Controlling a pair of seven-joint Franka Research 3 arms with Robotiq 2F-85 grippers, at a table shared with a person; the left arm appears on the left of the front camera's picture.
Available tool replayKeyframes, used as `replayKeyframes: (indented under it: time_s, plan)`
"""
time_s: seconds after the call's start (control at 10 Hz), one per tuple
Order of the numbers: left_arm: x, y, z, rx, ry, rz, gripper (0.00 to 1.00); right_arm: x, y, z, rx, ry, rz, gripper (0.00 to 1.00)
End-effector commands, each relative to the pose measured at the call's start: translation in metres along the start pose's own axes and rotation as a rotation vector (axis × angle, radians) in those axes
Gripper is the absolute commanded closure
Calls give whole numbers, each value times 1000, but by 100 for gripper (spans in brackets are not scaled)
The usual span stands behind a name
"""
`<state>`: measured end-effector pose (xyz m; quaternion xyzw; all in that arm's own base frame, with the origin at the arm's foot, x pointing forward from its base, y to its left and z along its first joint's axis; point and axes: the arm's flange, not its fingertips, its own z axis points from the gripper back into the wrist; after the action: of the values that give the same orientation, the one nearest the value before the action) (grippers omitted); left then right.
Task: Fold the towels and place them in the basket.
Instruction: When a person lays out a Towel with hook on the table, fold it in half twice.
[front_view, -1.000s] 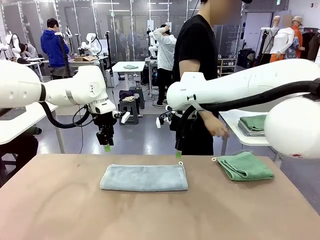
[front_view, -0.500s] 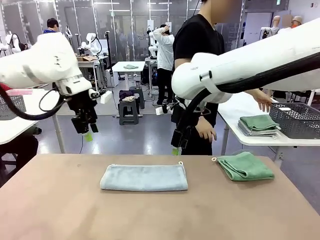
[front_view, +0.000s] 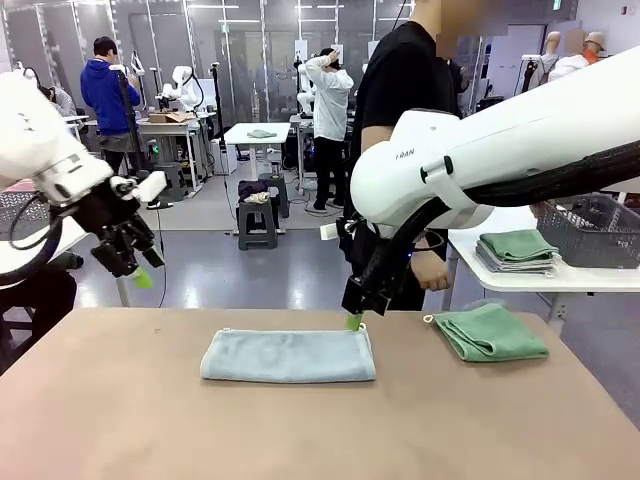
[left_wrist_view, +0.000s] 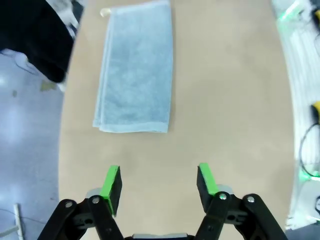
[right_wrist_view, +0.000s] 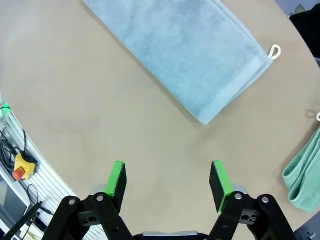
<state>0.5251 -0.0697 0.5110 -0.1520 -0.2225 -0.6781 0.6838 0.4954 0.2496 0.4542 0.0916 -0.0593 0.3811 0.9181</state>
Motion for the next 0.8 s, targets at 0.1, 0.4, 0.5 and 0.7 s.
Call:
replayKeyframes:
  time_s: [0.1, 0.4, 0.5, 0.7]
  plan:
    - [-48, 3, 3, -20, -205, -52, 24, 9, -11, 0, 10, 0, -10, 16]
    - [-72, 8, -3, -31, -317, -37, 24, 9, -11, 0, 10, 0, -10, 16]
    - [-74, 7, -4, -29, -339, -28, 24, 9, -11, 0, 10, 0, -10, 16]
    - [-78, 7, -4, -35, -361, -21, 24, 9, -11, 0, 10, 0, -10, 16]
